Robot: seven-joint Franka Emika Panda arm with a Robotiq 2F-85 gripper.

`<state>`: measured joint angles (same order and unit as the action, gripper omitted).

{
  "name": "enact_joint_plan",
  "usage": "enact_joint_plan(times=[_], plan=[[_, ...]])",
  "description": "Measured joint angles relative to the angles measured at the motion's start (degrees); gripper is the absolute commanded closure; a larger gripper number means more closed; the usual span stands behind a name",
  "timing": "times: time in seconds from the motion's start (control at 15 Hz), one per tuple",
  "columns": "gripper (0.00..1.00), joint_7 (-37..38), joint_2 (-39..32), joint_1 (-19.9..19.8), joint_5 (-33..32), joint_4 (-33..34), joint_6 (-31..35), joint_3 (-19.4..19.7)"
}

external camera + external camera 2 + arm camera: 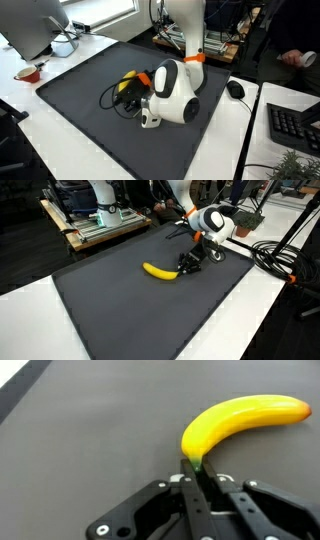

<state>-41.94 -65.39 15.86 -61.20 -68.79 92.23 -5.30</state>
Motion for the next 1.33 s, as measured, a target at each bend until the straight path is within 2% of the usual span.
enact_joint_plan(times=[1.33], plan=[[0.97, -0.11, 1.65, 1.03, 0.04, 1.64, -5.11, 0.0]])
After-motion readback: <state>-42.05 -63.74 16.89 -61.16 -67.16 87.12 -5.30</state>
